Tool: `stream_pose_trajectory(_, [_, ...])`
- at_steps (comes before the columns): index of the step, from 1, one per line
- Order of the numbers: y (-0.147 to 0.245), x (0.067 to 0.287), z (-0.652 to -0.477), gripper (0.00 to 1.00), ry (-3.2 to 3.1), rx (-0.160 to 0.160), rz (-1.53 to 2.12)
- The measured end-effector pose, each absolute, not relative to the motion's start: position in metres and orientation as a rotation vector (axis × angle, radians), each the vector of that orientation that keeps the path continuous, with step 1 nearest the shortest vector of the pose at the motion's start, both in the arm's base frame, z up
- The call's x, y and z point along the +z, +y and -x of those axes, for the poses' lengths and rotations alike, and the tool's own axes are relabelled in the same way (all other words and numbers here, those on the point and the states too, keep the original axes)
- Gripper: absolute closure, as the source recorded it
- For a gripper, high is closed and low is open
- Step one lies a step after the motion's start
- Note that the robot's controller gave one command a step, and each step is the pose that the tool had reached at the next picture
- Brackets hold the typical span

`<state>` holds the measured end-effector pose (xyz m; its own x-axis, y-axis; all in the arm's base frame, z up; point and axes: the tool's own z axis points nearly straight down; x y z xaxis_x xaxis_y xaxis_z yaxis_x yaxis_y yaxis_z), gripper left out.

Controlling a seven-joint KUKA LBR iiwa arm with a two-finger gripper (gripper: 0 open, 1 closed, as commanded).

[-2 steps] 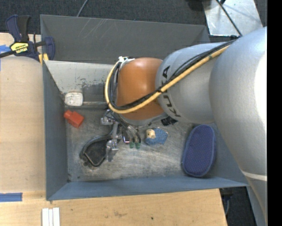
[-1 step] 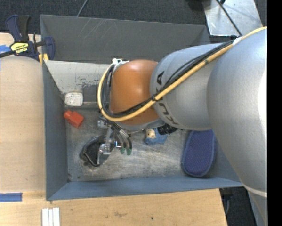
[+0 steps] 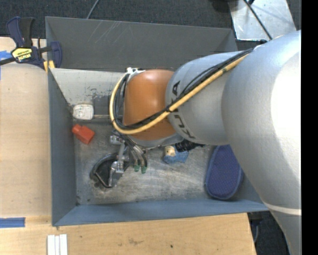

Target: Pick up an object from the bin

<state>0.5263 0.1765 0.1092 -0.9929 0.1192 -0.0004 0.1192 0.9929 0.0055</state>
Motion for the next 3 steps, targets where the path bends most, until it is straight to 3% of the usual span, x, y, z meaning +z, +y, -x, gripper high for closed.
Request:
stream_pose_trajectory(1, [0.1778,0.1062,-0.5272,0.0,3.139,0.015,-0.021])
stream_pose_trajectory(2, [0.1739,0.1045,-0.5266,0.0,3.133,0.008,-0.335])
stream_pose_trajectory(3, [0.1745,0.1045,-0.525,1.0,3.139,0.008,-0.337])
